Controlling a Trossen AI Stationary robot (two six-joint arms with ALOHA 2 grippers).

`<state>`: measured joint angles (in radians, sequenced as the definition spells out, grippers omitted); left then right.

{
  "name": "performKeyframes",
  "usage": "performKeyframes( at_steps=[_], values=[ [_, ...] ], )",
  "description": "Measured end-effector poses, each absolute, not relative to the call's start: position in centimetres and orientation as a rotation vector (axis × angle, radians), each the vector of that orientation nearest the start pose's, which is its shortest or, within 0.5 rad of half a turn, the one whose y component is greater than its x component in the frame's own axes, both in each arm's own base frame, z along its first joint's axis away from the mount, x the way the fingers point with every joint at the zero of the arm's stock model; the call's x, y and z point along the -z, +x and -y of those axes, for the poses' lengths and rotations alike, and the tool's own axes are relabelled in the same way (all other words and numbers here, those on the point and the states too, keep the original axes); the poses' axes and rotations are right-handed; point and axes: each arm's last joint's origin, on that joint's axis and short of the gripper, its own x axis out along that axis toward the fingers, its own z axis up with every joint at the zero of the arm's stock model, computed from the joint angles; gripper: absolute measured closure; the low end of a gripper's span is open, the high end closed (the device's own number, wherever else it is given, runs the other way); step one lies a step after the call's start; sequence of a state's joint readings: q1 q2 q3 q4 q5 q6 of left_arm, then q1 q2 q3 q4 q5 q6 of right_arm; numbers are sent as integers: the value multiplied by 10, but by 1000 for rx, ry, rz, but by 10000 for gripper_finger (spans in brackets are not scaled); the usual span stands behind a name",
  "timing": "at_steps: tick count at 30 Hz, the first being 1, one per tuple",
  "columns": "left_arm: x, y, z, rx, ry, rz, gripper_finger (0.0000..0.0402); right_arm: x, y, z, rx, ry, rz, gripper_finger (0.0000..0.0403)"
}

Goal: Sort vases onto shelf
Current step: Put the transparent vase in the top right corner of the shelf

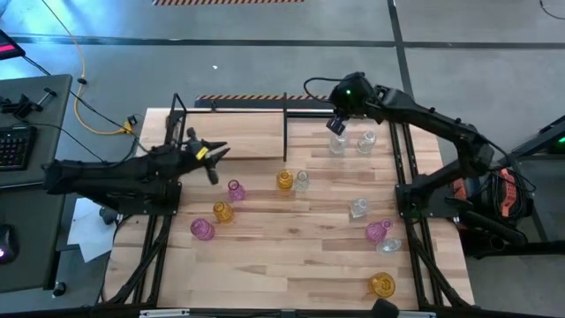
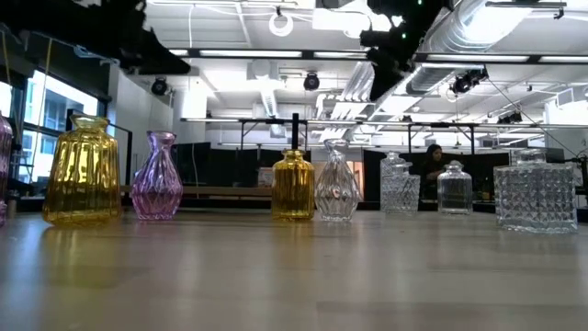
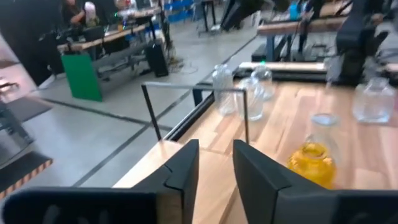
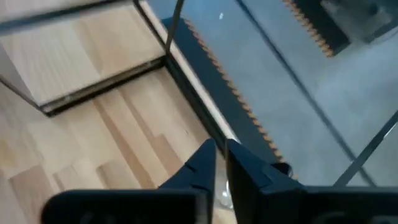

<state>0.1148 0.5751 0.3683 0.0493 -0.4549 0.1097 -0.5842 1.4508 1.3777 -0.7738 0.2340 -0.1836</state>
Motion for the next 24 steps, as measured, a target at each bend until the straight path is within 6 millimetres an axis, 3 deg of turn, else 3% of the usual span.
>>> performKeyframes(
  at_steps=[7,11,16,24],
  values=[
    [-240,156,-37,-604,124,-154,291,-295,256,204,668,82,-1067,274],
    [-244,157,-39,-615,117,-115,291,-280,265,220,708,108,-1146,243],
    [-244,156,-39,-618,117,-112,291,-281,276,233,789,114,-1237,237],
    [-244,156,-39,-618,107,-110,291,-303,291,244,856,221,-1274,256]
  ],
)
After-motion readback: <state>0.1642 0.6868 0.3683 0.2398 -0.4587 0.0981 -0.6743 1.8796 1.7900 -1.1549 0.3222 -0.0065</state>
